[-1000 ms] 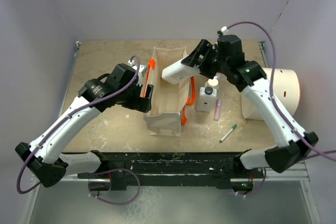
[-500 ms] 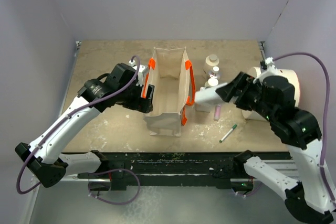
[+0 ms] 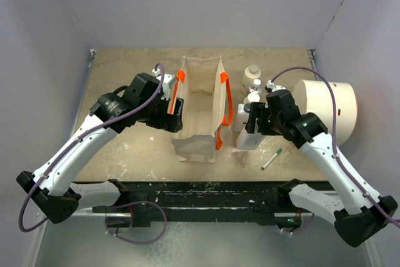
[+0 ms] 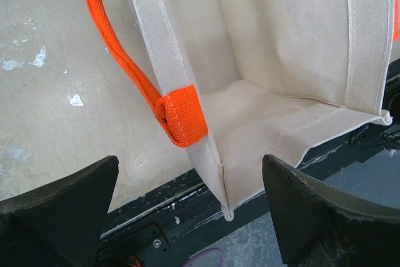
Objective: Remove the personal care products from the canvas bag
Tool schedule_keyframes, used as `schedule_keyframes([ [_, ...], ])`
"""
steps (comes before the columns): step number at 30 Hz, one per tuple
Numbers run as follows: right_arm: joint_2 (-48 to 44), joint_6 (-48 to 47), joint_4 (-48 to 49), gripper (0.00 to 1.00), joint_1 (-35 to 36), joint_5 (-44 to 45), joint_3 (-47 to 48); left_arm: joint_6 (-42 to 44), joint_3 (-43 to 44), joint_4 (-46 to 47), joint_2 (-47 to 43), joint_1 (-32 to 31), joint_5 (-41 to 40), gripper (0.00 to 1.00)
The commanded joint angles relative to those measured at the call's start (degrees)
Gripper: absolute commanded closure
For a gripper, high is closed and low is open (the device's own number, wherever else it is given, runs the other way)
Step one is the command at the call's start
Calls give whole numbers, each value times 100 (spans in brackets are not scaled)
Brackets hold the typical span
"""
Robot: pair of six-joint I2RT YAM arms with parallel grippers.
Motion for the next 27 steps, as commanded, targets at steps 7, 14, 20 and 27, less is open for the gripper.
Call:
schedule_keyframes([
  [7, 219, 0, 2331, 100, 138, 696, -586, -178, 370, 142, -35, 2, -126, 1],
  [14, 620, -47, 2666, 100, 178, 853, -797, -227, 438, 108, 21, 0, -130, 0],
  [20, 866, 19, 2737, 84, 191, 818, -915, -267, 433, 81, 31, -6, -116, 1],
  [27, 877, 129, 2279, 17, 216, 935, -756, -308, 403, 107, 12, 2, -130, 1],
])
